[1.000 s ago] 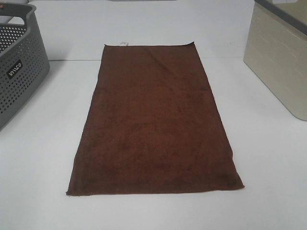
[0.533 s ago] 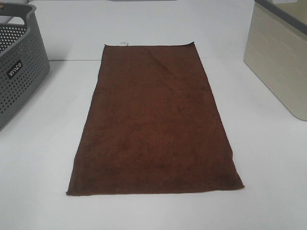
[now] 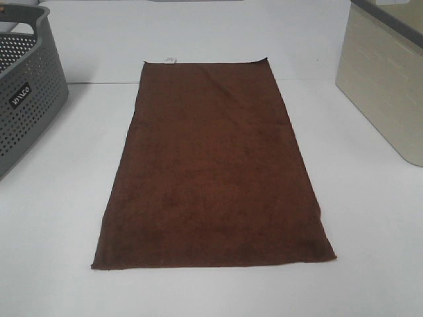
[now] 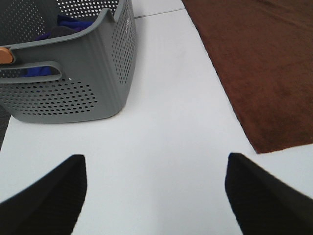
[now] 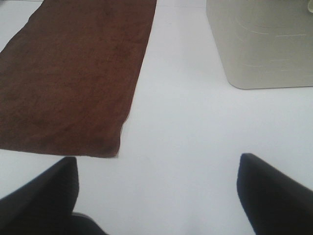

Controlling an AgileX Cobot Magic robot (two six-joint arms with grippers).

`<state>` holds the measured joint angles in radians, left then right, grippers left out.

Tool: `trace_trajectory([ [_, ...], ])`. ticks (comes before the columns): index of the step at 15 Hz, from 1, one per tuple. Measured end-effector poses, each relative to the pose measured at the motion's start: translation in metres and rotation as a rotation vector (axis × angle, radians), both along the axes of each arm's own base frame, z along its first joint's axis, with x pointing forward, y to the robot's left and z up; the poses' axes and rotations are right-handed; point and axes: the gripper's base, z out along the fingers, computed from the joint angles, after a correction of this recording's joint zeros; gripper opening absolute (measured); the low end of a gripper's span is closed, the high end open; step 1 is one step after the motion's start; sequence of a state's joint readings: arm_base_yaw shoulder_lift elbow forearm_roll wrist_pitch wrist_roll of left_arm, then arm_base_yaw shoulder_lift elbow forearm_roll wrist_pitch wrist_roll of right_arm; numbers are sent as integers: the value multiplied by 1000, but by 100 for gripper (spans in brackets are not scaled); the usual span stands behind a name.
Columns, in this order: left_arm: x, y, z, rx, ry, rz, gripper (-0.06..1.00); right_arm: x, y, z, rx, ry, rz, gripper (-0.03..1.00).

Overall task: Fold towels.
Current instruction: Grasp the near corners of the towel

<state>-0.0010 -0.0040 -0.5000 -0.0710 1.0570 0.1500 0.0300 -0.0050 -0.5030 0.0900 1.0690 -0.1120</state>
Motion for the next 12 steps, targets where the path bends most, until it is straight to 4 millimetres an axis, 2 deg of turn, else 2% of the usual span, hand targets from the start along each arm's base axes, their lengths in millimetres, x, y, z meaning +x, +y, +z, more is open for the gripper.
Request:
trace_trajectory([
  [12,0,0,0,0,0,0,74,0,0,0,0,0,0,83],
])
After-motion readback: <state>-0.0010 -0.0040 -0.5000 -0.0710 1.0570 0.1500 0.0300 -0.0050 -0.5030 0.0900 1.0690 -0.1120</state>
